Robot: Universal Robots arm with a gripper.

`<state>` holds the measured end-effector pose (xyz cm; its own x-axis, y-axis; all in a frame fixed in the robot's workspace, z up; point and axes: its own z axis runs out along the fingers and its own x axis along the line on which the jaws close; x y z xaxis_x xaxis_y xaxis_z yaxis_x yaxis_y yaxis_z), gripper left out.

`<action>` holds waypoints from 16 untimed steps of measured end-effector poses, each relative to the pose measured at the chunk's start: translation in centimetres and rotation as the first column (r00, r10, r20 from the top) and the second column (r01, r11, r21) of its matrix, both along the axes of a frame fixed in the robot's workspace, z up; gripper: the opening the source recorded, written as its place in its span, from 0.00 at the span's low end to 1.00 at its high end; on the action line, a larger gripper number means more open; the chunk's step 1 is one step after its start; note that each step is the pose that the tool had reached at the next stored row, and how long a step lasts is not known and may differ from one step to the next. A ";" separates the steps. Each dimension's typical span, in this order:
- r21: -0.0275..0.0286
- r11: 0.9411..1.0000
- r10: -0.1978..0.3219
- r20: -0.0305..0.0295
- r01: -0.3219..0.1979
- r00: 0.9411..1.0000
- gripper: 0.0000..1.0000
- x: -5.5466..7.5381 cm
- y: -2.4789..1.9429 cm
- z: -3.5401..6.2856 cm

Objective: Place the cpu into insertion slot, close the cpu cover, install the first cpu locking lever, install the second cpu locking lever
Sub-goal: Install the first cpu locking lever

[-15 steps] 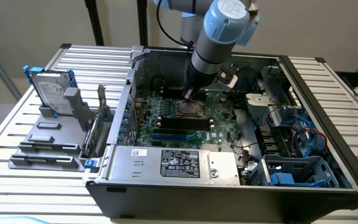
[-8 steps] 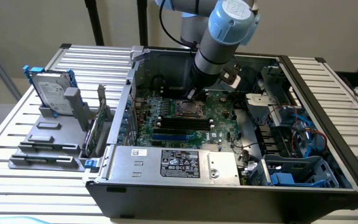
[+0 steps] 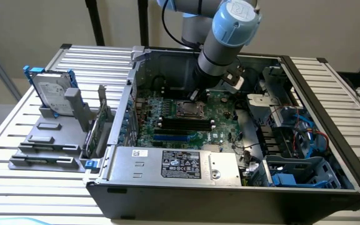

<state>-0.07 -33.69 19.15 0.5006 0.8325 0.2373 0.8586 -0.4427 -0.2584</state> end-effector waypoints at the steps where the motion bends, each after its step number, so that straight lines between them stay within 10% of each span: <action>1: 0.003 1.000 0.000 0.000 0.000 1.000 0.11 0.0 -0.04 -0.02; 8: 0.021 1.000 0.000 0.000 0.000 1.000 0.11 0.1 -0.40 -0.17; 16: 0.063 0.998 0.000 0.000 0.000 1.000 0.11 0.1 -0.69 -0.29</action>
<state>0.04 -34.38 18.85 0.5007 0.8160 0.2887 0.8585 -0.4256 -0.2860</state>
